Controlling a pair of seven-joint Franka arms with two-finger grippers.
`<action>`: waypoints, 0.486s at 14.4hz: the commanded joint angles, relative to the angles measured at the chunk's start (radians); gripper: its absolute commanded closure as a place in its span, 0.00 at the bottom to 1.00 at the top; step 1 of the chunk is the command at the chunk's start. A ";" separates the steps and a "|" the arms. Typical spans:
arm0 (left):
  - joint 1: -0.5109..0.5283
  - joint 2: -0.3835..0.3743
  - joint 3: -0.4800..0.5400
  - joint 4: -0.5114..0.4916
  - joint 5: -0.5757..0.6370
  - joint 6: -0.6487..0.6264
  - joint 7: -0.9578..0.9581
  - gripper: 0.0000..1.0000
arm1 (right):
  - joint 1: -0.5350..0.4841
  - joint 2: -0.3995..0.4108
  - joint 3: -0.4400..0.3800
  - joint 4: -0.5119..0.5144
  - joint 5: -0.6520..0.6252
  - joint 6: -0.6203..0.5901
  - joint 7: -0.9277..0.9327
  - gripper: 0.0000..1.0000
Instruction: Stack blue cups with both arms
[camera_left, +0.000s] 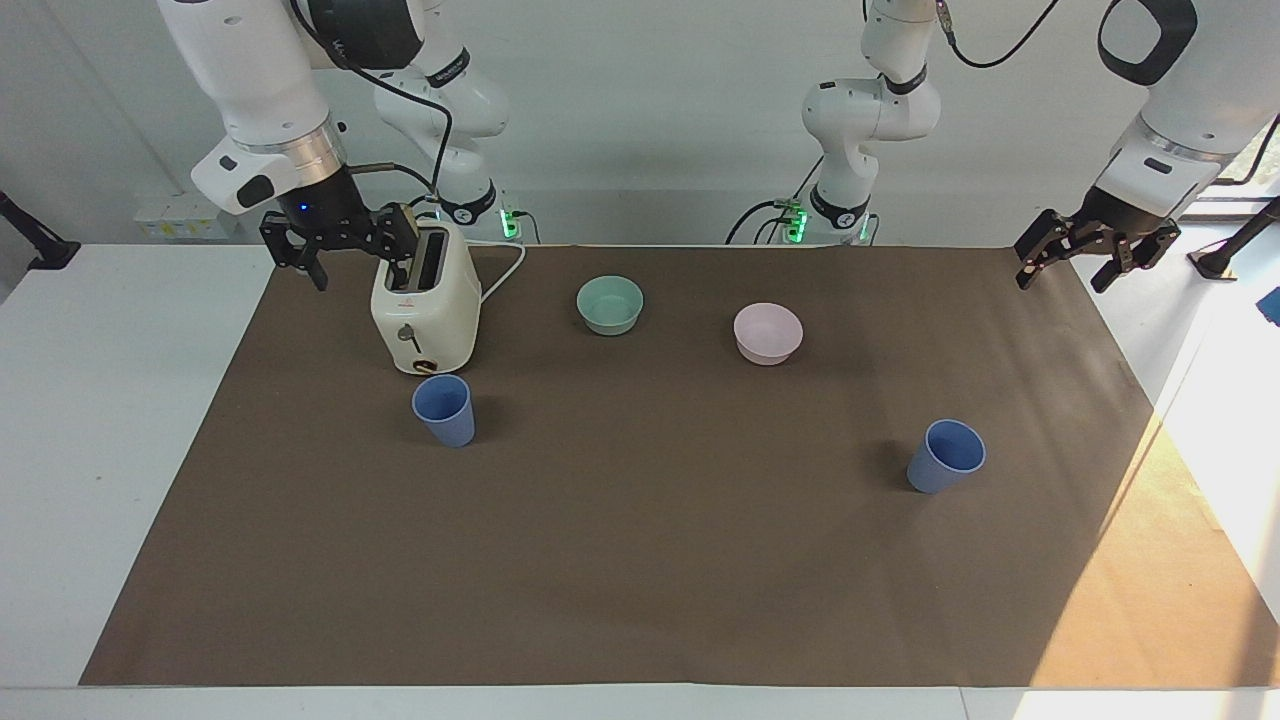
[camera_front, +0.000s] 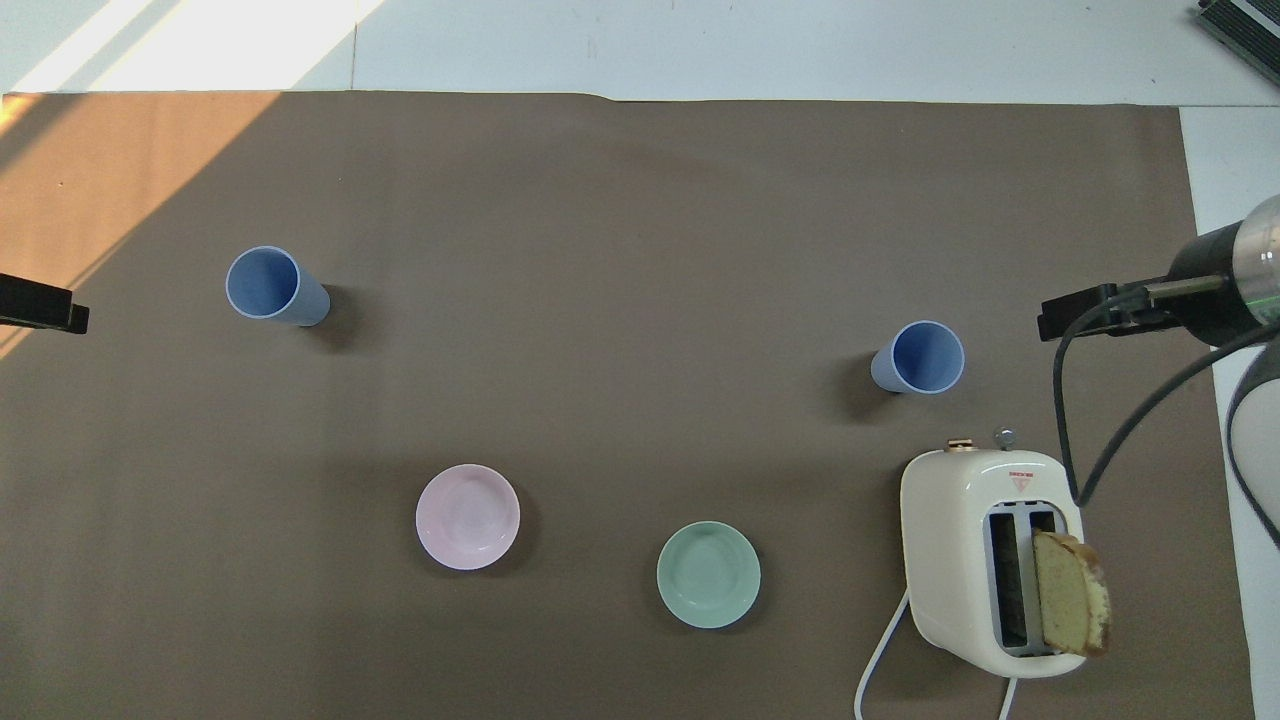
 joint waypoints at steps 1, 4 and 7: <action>0.008 -0.027 -0.009 -0.031 0.015 -0.003 -0.001 0.00 | -0.015 -0.019 0.008 -0.022 0.017 0.019 0.010 0.00; 0.005 -0.027 -0.009 -0.030 0.015 -0.003 0.000 0.00 | -0.015 -0.019 0.008 -0.022 0.017 0.019 0.010 0.00; 0.004 -0.027 -0.009 -0.029 0.015 0.001 -0.003 0.00 | -0.015 -0.019 0.008 -0.022 0.017 0.019 0.010 0.00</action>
